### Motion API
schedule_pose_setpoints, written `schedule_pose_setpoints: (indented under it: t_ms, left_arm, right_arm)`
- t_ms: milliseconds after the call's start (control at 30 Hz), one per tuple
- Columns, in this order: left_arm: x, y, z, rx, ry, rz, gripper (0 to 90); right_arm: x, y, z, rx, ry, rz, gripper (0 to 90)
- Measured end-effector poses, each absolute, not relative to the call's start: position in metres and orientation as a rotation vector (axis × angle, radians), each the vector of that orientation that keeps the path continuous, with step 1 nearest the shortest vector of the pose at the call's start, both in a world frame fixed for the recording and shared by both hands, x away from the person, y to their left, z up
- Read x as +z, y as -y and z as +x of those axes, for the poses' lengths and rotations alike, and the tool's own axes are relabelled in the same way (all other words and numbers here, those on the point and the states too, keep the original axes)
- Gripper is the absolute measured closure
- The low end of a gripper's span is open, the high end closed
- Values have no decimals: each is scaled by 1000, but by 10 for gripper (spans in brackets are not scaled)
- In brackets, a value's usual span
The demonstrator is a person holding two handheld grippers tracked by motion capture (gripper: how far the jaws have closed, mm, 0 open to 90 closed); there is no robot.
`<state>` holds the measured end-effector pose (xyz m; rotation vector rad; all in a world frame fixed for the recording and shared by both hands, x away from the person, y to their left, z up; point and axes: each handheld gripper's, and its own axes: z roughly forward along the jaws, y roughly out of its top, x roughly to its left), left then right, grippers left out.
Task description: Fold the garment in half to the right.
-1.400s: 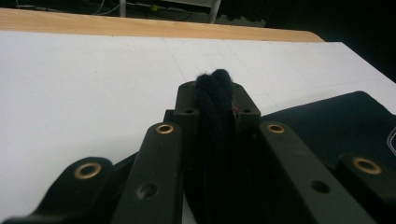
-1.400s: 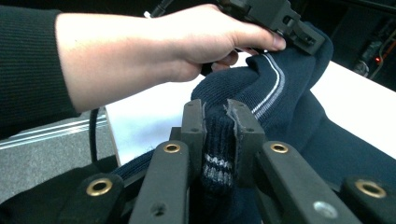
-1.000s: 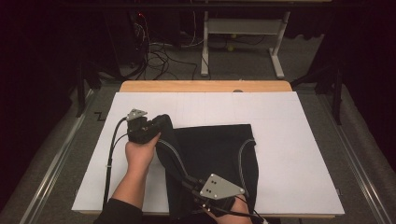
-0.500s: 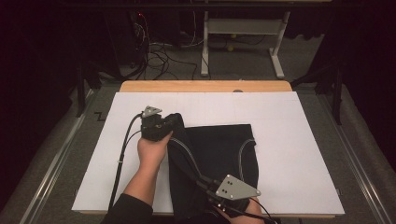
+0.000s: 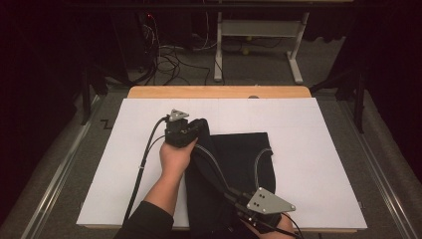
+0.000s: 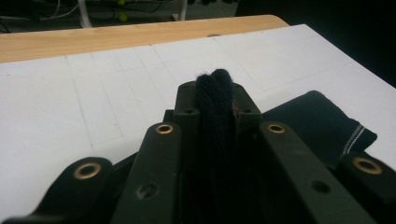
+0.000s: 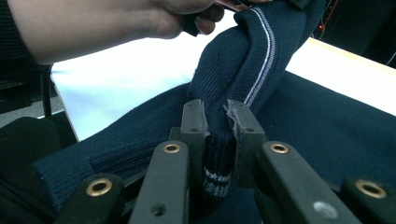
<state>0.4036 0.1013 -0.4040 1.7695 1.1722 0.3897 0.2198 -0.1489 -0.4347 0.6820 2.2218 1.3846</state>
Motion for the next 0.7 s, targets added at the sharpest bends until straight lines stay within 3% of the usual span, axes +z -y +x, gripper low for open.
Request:
schedule_pose_setpoints:
  t_ms: [700]
  left_arm:
    - [-411, -41, 417, 342, -1146, 1863, 740]
  right_arm:
    - [-442, 194, 211, 1341, -2188, 791, 792]
